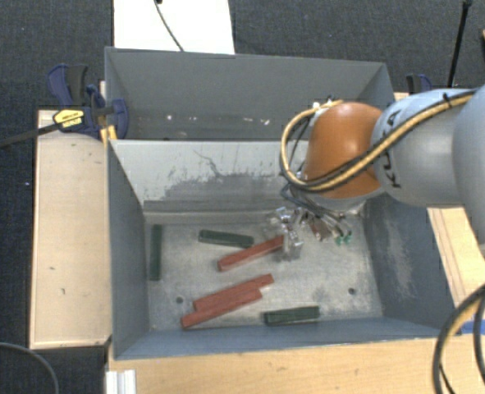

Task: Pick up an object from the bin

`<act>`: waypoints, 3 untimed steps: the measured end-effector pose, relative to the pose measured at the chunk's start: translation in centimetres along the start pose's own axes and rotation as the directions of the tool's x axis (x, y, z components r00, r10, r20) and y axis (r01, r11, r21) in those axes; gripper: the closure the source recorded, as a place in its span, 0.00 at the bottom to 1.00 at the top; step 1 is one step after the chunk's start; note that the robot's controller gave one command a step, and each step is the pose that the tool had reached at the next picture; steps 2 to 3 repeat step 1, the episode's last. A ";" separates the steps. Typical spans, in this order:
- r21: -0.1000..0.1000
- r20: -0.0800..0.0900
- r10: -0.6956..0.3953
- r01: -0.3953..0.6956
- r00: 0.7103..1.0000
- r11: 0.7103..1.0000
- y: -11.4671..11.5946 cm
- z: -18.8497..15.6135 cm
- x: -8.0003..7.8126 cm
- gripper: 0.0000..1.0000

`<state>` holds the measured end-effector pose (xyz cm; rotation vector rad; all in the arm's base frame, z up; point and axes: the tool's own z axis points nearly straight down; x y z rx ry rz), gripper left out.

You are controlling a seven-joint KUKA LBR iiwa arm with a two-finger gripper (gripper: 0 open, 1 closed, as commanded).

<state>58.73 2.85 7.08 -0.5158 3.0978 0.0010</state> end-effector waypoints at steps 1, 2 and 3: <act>0.004 0.009 0.001 -0.001 1.000 1.000 0.1 -14.2 2.0 1.00; 0.004 0.009 0.001 -0.001 1.000 1.000 0.1 -14.2 2.0 1.00; 0.004 0.009 0.001 -0.001 1.000 1.000 0.1 -14.2 2.0 1.00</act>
Offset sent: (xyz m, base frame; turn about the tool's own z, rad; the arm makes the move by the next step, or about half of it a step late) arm -0.0211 -0.0056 0.1368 -0.0057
